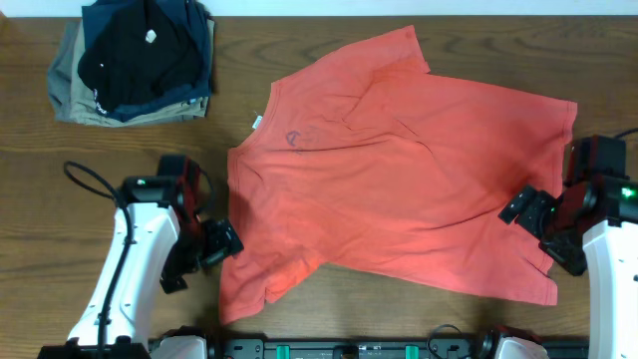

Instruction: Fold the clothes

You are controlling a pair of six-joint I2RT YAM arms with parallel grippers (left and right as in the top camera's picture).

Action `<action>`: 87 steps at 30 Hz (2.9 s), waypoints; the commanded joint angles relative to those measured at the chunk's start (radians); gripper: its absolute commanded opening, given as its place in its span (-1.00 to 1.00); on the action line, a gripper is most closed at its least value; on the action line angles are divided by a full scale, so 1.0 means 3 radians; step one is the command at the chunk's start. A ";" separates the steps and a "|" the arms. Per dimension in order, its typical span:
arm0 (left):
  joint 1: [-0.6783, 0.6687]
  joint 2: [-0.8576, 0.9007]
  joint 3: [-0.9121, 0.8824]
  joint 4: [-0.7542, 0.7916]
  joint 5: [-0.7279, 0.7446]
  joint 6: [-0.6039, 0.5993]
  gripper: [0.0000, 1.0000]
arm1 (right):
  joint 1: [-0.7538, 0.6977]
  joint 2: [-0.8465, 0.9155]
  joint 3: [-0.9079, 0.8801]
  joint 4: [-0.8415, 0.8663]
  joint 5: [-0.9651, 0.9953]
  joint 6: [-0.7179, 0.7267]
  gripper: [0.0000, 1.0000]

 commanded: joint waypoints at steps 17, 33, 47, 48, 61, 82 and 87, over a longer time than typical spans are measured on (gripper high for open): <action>-0.0198 -0.0046 -0.0893 0.0936 0.0058 -0.0309 0.91 | 0.0028 -0.0053 -0.0094 0.0107 -0.0107 -0.0081 0.99; -0.0200 -0.0045 -0.0917 0.1036 0.0322 -0.0576 0.92 | 0.0028 -0.0053 -0.0095 0.0132 -0.0299 -0.0092 0.98; -0.0200 -0.0045 -0.1358 0.1386 0.0362 -0.1212 0.87 | 0.0028 -0.0053 -0.0104 0.0140 -0.0299 -0.0117 0.99; -0.0200 -0.0045 -0.1382 0.1410 0.0375 -0.1213 0.67 | 0.0028 -0.0053 -0.0104 0.0140 -0.0299 -0.0116 0.99; -0.0200 -0.0046 -0.1403 0.1445 0.0384 -0.1219 -0.77 | -0.0200 -0.0053 -0.0109 0.0148 0.0003 0.0158 0.98; -0.0200 -0.0046 -0.1403 0.1456 0.0385 -0.1218 -0.76 | -0.1836 -0.0053 -0.1217 0.0640 -0.0328 0.0436 0.98; -0.0200 -0.0046 -0.1403 0.1457 0.0384 -0.1218 -0.76 | -0.1925 -0.0053 -0.1409 0.0904 -0.0188 0.0651 0.98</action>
